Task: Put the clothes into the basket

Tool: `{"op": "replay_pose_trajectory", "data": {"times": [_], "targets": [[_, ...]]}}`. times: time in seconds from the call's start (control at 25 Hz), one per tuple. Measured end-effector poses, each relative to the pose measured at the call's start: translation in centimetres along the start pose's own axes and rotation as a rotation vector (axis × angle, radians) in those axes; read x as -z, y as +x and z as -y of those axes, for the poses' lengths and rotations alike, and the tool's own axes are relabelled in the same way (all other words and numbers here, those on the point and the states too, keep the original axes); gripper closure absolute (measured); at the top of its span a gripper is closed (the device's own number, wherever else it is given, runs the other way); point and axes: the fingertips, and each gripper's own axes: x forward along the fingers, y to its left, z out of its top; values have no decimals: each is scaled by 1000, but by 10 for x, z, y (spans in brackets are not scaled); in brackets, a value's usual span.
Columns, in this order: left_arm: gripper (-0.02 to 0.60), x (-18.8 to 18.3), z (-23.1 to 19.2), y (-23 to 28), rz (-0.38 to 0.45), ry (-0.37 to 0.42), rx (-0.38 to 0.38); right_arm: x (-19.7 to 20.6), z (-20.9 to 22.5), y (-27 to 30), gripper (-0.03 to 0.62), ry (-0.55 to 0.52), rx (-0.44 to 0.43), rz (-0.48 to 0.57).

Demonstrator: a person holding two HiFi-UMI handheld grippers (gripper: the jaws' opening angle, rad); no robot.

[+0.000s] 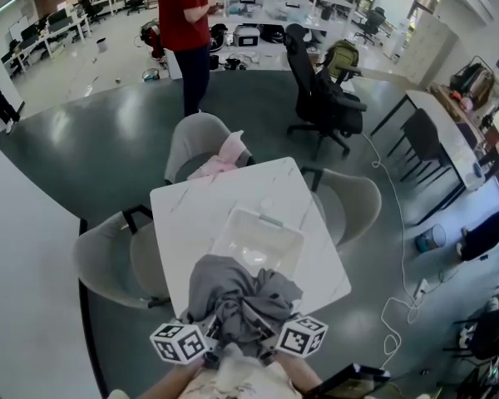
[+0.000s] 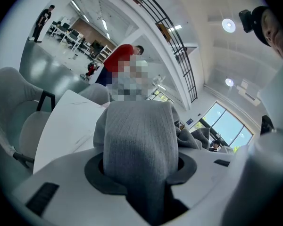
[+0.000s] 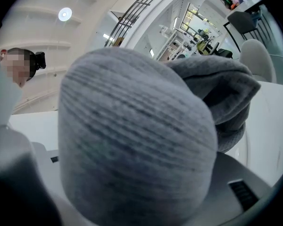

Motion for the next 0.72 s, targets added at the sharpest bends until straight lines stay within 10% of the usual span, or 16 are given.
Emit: {"op": "replay_pose_trajectory", "data": {"times": [0.72], "targets": [[395,6,-40,31,-35,6,-88,6,47,32,350,-17,18,-59]]}}
